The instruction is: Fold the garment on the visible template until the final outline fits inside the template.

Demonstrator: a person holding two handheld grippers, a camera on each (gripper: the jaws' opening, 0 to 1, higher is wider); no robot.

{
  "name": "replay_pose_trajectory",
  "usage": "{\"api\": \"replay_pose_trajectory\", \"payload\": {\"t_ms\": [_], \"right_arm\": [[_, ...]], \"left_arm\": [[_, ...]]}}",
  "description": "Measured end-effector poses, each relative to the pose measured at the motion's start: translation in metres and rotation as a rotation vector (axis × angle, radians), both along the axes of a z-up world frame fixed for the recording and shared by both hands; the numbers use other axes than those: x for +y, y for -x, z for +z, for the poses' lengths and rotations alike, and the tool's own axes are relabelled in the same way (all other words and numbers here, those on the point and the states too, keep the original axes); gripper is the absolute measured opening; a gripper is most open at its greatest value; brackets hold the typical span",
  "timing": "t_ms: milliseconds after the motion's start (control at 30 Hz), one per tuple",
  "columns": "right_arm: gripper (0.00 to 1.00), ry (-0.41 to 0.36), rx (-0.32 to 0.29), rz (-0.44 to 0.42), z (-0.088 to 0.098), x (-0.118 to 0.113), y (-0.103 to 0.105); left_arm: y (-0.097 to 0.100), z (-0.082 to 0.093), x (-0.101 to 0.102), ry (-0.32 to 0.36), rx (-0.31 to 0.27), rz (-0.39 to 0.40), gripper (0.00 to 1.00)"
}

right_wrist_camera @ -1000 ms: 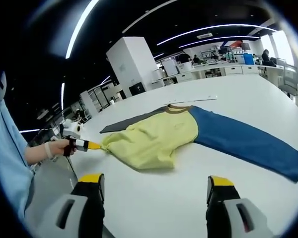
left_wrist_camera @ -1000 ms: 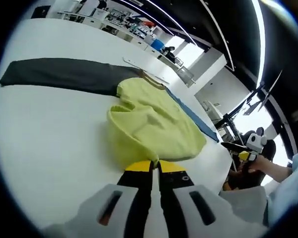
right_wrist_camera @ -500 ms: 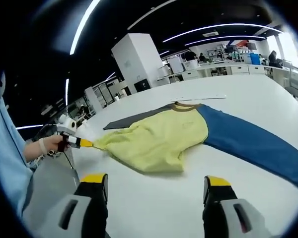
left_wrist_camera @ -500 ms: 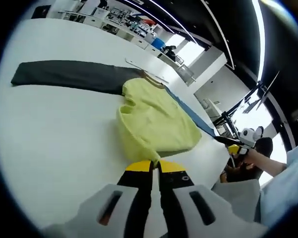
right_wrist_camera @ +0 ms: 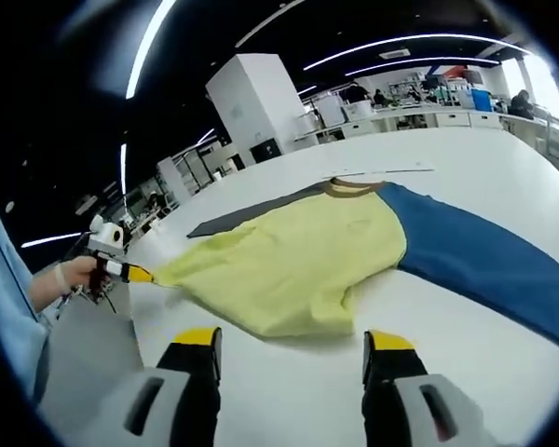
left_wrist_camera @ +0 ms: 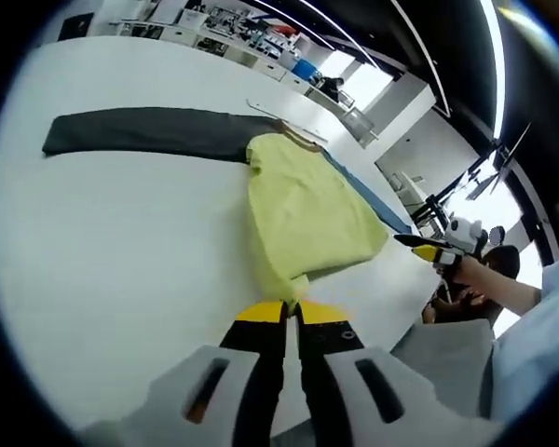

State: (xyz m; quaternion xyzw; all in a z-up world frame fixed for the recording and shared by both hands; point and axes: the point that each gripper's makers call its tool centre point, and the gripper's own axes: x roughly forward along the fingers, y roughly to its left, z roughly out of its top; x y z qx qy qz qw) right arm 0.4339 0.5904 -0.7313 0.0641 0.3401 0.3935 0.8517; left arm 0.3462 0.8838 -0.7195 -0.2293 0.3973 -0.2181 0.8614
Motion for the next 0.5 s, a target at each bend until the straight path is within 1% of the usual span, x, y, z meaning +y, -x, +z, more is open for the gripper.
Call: {"api": "replay_pose_trajectory", "payload": {"t_ms": [33, 67, 133, 167, 233, 267, 367, 400, 500], "right_arm": [[0.54, 0.044, 0.047, -0.028, -0.011, -0.005, -0.001], [0.48, 0.037, 0.052, -0.017, -0.014, -0.002, -0.002], [0.41, 0.019, 0.089, -0.023, -0.018, 0.003, -0.001], [0.39, 0.008, 0.088, -0.024, -0.018, 0.005, -0.001], [0.36, -0.012, 0.115, -0.041, -0.019, 0.009, -0.002], [0.34, -0.027, 0.126, -0.071, -0.019, 0.011, -0.005], [0.26, -0.066, 0.161, -0.099, -0.020, 0.017, -0.009], [0.24, -0.068, 0.181, -0.107, -0.021, 0.018, -0.008], [0.20, -0.078, 0.198, -0.112, -0.025, 0.022, -0.010]], "left_arm": [[0.000, -0.001, 0.003, -0.002, 0.002, 0.014, 0.01], [0.000, -0.002, 0.005, -0.002, 0.002, 0.022, 0.01], [0.000, -0.004, 0.006, 0.004, 0.008, 0.032, 0.01], [0.000, -0.004, 0.005, 0.005, 0.008, 0.033, 0.01], [0.000, -0.005, 0.005, 0.003, 0.009, 0.030, 0.01], [0.000, -0.006, 0.005, 0.000, 0.010, 0.028, 0.01], [0.000, -0.007, 0.004, 0.003, 0.013, 0.026, 0.01], [0.000, -0.007, 0.003, 0.005, 0.015, 0.027, 0.01], [-0.001, -0.008, 0.003, 0.003, 0.015, 0.026, 0.01]]}}
